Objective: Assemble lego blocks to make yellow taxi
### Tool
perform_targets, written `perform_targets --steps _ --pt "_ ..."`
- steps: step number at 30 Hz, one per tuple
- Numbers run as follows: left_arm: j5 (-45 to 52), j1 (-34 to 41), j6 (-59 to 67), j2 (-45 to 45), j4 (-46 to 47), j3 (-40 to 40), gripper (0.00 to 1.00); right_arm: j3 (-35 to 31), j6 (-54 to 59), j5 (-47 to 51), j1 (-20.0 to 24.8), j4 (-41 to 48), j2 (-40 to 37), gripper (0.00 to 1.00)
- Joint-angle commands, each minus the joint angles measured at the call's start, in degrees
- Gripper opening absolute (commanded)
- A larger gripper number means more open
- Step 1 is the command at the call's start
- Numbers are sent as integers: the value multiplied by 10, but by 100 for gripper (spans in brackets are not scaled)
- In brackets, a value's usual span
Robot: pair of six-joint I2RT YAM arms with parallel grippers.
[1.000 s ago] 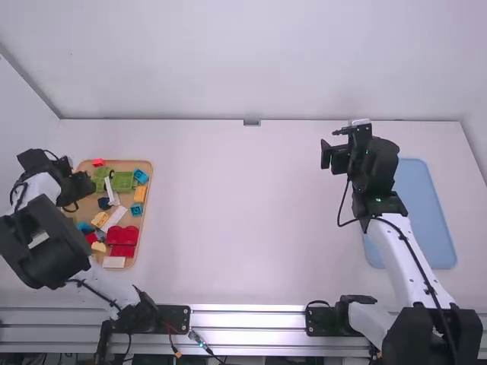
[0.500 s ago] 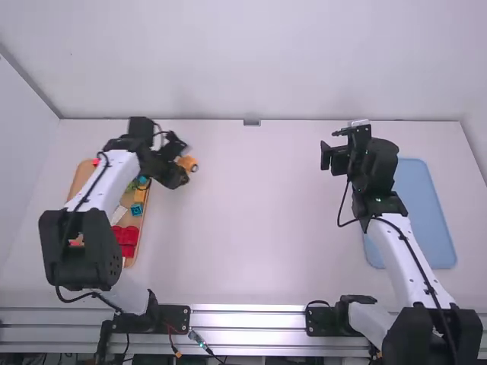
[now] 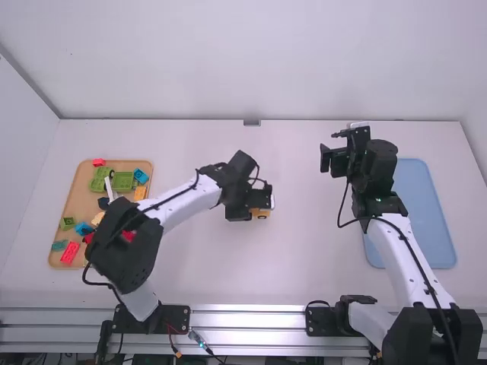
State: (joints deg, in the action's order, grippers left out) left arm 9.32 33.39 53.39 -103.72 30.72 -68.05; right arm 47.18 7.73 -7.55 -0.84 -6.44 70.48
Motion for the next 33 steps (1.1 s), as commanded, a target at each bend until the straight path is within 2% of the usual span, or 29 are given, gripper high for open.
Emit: perform_targets --steps 1,10,12,13,14,15,16,18,19,25,33 --pt "-30 -2 11 -35 -2 10 2 23 -2 -1 0 1 3 99" --pt "-30 -3 -11 -70 0 7 2 23 -2 -1 0 7 3 99" --pt "-19 -3 -15 -70 3 7 13 23 -2 -1 0 4 3 99" --pt "-10 -5 -15 -70 5 9 23 23 -2 -1 0 4 3 99" --pt "-8 -5 -15 -70 5 10 24 23 -2 -1 0 4 3 99" --pt "-3 -7 -15 -70 5 11 32 23 -2 -1 0 3 3 99" --pt "3 -8 -15 -70 5 14 49 23 -2 -1 2 3 3 99" --pt "0 -7 -15 -70 3 16 68 23 -2 -1 5 3 3 99" --pt "-3 -4 -14 -70 4 16 99 23 -2 -1 7 3 3 99" --pt "-38 -5 -12 -68 29 -13 99 23 -2 -1 13 9 3 99" --pt "-54 -43 -5 -24 201 -110 99 23 -2 -1 12 8 3 99"
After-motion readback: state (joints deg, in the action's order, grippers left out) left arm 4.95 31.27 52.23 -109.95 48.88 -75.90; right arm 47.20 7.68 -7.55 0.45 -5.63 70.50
